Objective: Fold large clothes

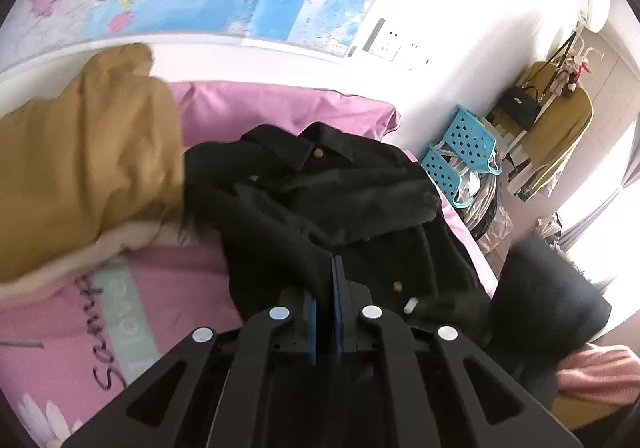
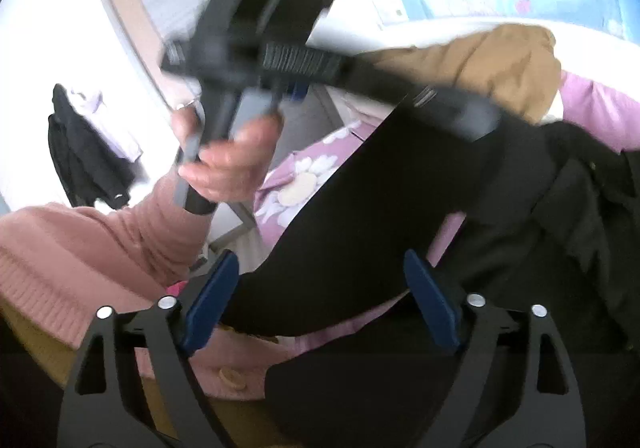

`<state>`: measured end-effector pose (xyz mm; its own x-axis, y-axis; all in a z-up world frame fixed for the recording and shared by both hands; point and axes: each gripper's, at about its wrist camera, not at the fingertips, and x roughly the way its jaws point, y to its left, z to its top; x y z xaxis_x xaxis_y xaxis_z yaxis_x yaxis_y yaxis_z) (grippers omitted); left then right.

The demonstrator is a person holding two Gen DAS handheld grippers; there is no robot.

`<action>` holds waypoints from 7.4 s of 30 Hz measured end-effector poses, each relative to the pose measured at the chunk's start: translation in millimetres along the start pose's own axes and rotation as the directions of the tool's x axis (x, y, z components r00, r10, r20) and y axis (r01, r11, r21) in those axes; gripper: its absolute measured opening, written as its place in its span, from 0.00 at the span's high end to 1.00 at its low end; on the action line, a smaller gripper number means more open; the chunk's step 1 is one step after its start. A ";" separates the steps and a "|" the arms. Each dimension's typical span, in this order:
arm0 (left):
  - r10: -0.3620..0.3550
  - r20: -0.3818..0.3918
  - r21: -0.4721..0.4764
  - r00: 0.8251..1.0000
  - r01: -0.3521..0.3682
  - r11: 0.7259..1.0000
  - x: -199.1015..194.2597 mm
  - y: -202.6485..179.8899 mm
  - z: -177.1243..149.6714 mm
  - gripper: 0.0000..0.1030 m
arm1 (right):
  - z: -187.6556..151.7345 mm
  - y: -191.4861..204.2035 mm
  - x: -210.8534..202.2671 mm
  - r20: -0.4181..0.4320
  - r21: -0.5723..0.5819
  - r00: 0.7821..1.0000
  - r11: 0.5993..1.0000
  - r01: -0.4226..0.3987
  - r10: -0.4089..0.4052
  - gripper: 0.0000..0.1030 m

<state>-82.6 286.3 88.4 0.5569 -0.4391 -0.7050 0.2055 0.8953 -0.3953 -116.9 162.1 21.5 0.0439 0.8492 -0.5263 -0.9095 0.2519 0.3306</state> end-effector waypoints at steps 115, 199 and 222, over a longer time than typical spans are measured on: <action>0.376 0.045 0.218 0.926 -0.376 0.900 91.4 35.1 -77.3 0.75 | -82.5 -259.1 -231.9 -0.080 0.643 0.838 0.614 0.457 -0.540 0.78; 0.338 0.074 0.125 0.938 -0.345 0.930 136.2 17.6 -35.3 0.27 | -102.1 -277.1 -242.6 0.145 0.704 0.891 0.677 0.212 -0.430 0.78; 0.382 0.095 -0.001 0.919 -0.384 0.923 87.3 42.9 -66.1 0.60 | -122.9 -283.4 -256.4 0.126 0.748 0.884 0.629 0.214 -0.451 0.64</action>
<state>-78.3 281.4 -29.0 0.6667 -0.0543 -0.7434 -0.0252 0.9951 -0.0952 78.8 -184.0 -33.5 0.5009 0.6951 -0.5156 -0.2534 0.6874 0.6806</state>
